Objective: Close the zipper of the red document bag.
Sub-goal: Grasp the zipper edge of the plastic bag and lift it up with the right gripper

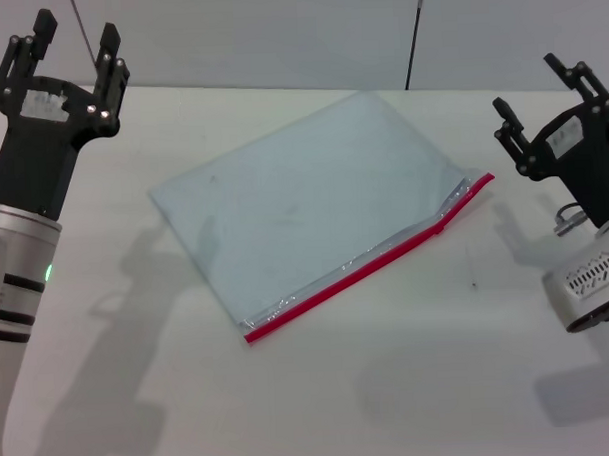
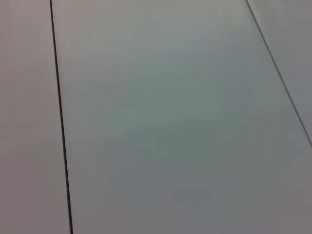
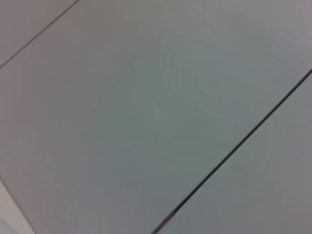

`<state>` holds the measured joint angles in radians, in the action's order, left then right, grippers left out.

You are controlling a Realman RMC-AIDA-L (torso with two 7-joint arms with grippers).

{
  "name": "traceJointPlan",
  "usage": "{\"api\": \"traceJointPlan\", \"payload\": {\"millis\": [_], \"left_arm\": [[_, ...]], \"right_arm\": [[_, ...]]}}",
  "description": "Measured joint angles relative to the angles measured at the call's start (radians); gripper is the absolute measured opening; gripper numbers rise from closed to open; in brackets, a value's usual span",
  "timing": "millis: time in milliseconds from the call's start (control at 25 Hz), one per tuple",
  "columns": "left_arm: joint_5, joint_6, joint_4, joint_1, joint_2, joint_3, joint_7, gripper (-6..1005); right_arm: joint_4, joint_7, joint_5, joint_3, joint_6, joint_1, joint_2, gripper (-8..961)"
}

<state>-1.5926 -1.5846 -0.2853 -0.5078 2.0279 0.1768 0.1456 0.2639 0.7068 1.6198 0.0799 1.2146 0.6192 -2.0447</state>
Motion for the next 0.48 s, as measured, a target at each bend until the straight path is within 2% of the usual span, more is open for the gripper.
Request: {"api": "traceJointPlan", "payload": {"millis": [120,200,240,280,360,480], "left_arm": [[0.000,0.000,0.000,0.000,0.000,0.000,-0.002,601],[-0.003,0.000,0.000,0.000,0.000,-0.001,-0.007,601],[-0.005,0.000,0.000,0.000,0.000,0.000,-0.012,601],[-0.005,0.000,0.000,0.000,0.000,0.000,-0.012,601],[-0.005,0.000,0.000,0.000,0.000,0.000,-0.019,601],[-0.005,0.000,0.000,-0.001,0.000,0.000,-0.033,601]], "right_arm": [[0.004,-0.119,0.000,0.001,0.003,0.008,0.003,670],[-0.008,-0.286,0.000,0.003,-0.001,0.018,0.005,671],[-0.029,-0.448,0.000,0.003,-0.011,0.028,0.007,672],[-0.029,-0.448,0.000,0.003,-0.011,0.028,0.007,672],[-0.064,-0.653,0.001,0.001,-0.029,0.038,0.008,673],[-0.103,-0.837,0.003,-0.001,-0.057,0.047,0.008,675]]}}
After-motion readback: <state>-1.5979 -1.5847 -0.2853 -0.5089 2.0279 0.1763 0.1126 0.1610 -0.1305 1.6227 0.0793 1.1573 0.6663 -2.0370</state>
